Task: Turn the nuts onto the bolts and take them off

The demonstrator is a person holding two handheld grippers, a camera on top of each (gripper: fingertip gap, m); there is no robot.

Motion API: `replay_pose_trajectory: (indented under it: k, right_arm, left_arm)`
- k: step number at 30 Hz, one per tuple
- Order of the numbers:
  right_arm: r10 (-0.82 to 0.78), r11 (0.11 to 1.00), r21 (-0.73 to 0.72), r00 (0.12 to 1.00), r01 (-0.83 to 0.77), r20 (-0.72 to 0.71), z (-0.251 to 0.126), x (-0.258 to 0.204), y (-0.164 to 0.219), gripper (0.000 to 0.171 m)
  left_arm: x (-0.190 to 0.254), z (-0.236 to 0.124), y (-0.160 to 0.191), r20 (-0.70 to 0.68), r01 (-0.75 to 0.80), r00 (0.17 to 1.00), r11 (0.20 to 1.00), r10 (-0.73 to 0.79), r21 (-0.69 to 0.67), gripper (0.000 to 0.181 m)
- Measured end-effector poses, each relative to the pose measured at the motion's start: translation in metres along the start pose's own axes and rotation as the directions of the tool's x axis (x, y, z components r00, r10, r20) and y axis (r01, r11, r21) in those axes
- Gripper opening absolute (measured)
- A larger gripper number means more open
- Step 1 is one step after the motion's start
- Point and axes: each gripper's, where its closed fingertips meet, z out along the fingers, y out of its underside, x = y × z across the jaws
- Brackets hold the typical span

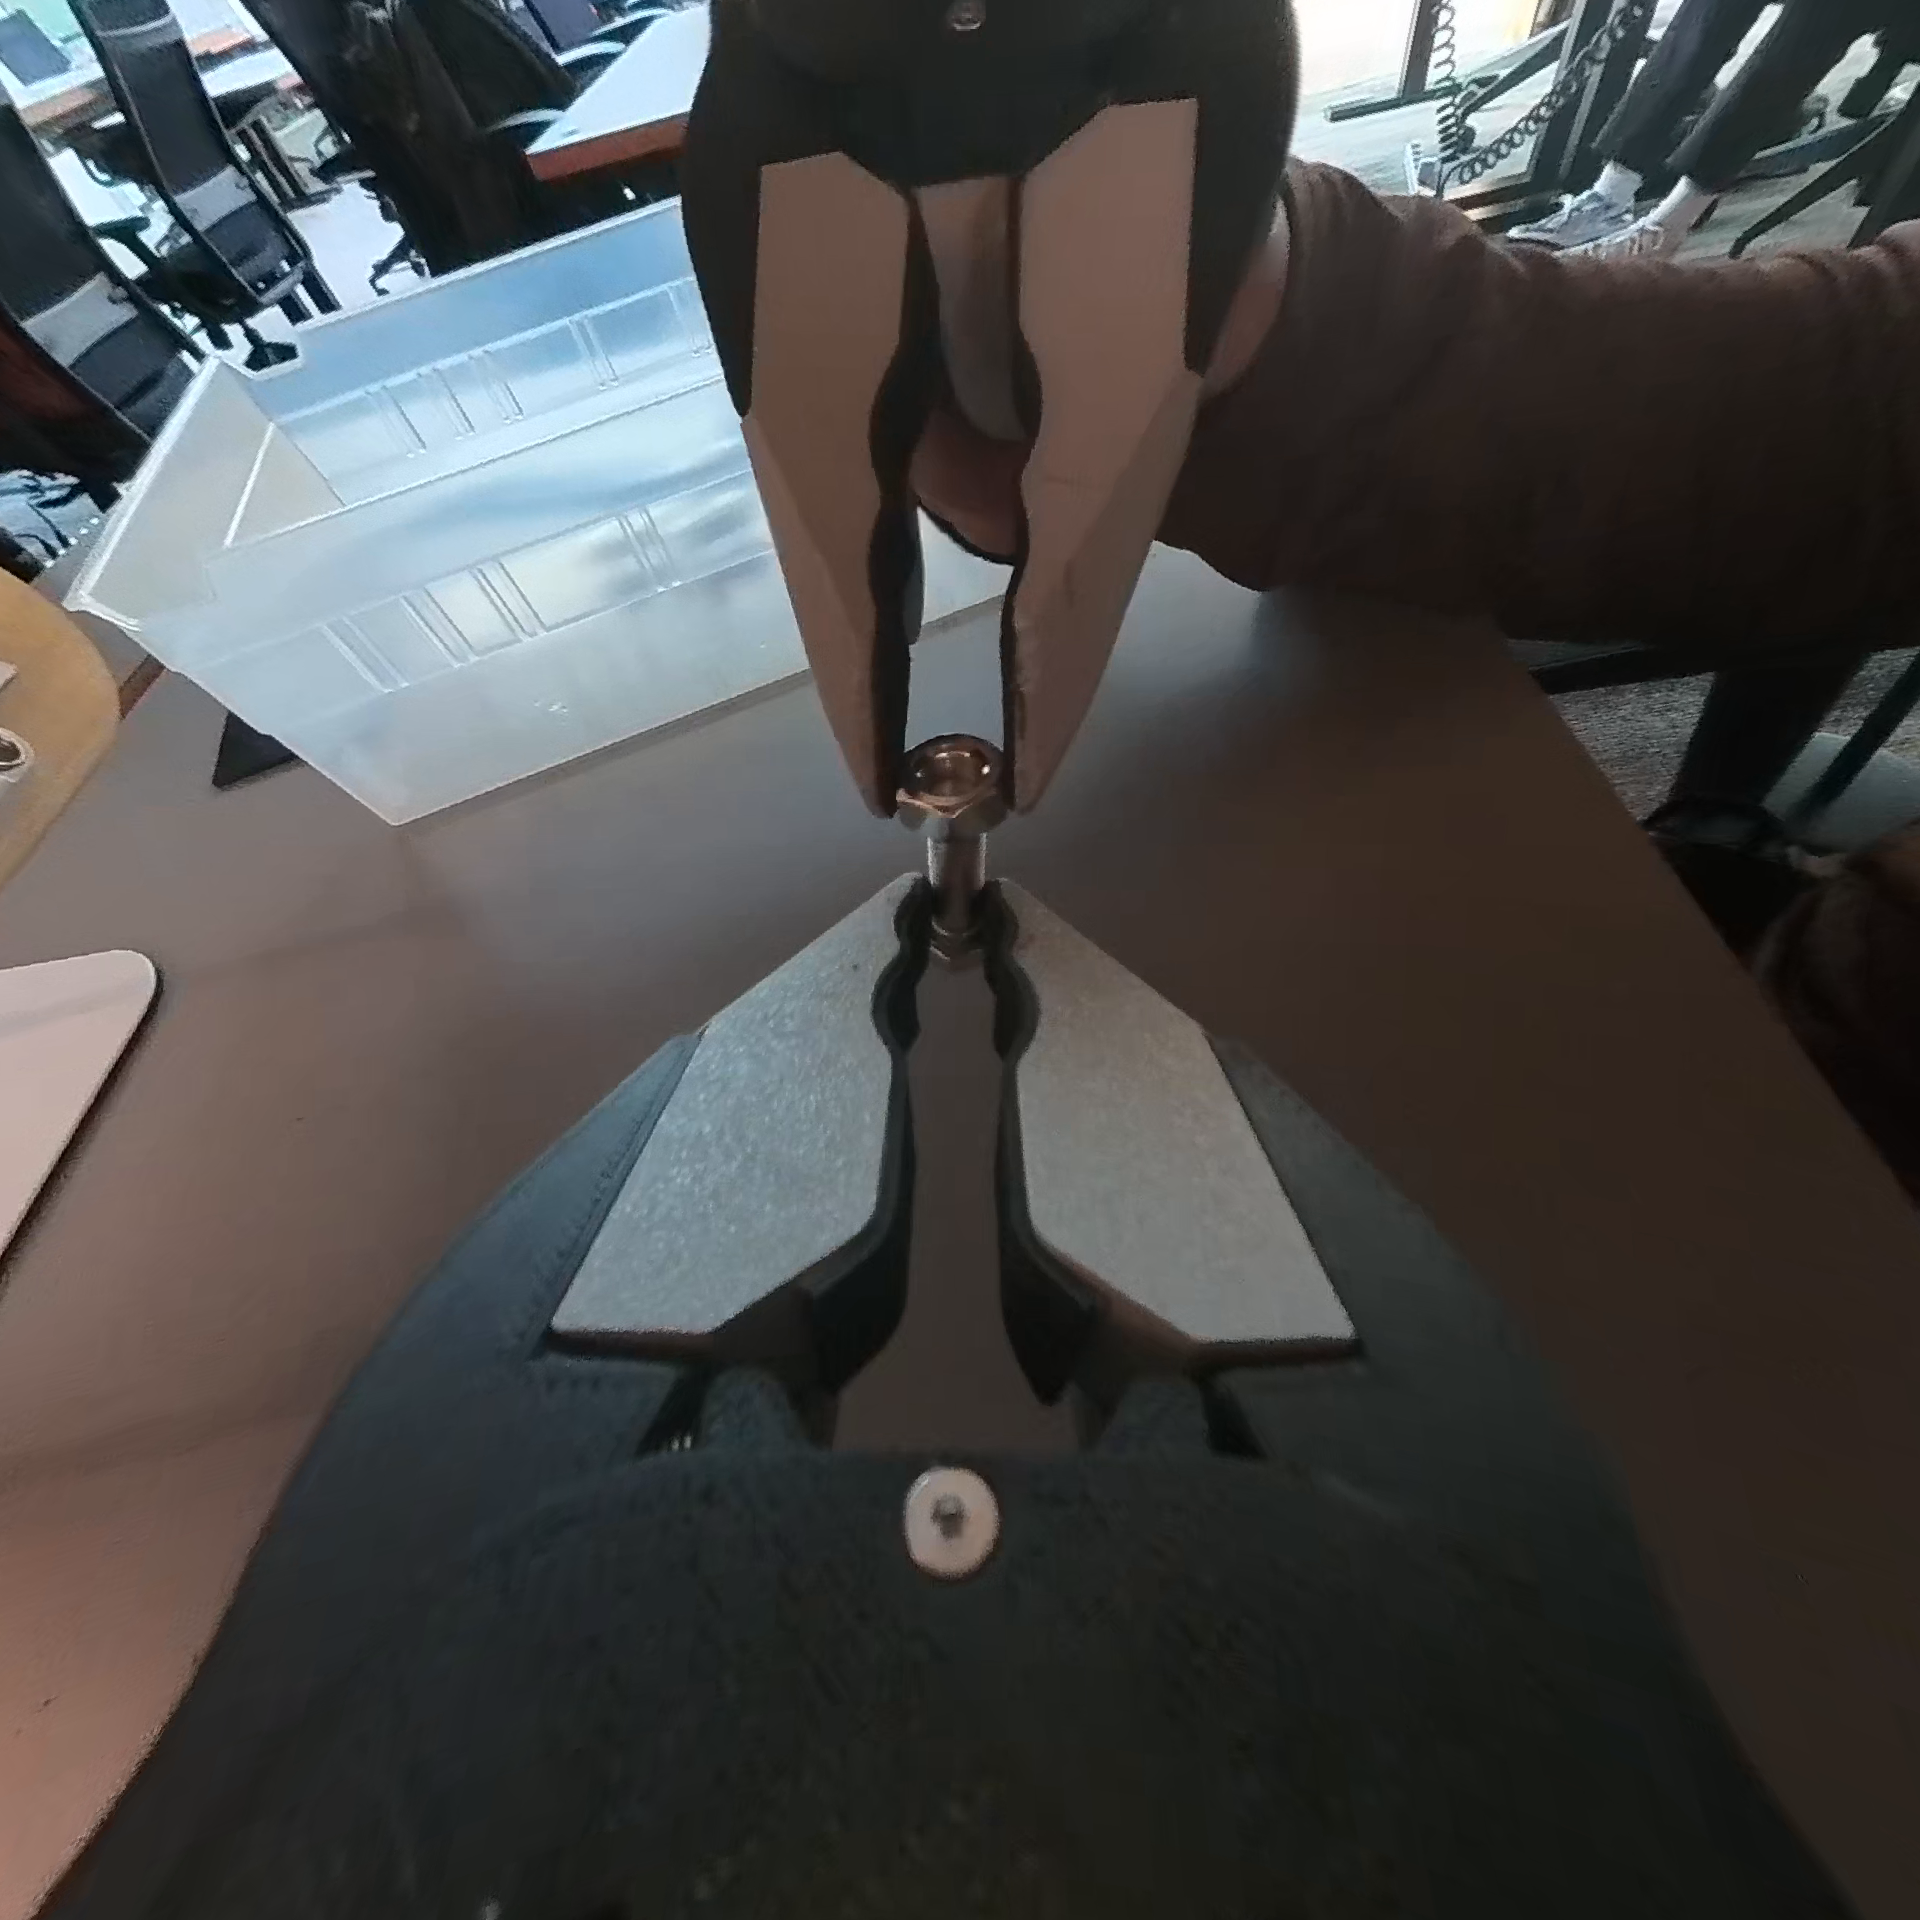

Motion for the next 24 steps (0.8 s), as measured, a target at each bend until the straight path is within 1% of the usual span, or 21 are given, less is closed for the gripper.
replay_pose_trajectory:
  k: [5, 11, 20, 24]
  right_arm:
    - [0.008, 1.0, -0.017, 0.999, -0.009, -0.05, 0.002, 0.007, 0.002, 0.014]
    - [0.046, 0.997, -0.047, 0.991, -0.053, -0.128, 0.005, 0.019, 0.006, 0.014]
    - [0.114, 0.989, -0.058, 0.961, -0.133, -0.253, 0.012, 0.036, 0.014, 0.014]
    - [0.139, 0.985, -0.055, 0.944, -0.163, -0.3, 0.015, 0.04, 0.017, 0.014]
  left_arm:
    - [-0.008, 0.001, 0.003, 0.048, 0.013, 0.999, 1.0, -0.012, -0.025, 0.008]
    - [-0.018, 0.003, 0.009, 0.114, 0.064, 0.992, 0.996, -0.056, -0.06, 0.008]
    - [-0.033, 0.006, 0.021, 0.197, 0.137, 0.974, 0.985, -0.115, -0.101, 0.008]
    - [-0.037, 0.007, 0.025, 0.212, 0.156, 0.969, 0.981, -0.129, -0.112, 0.008]
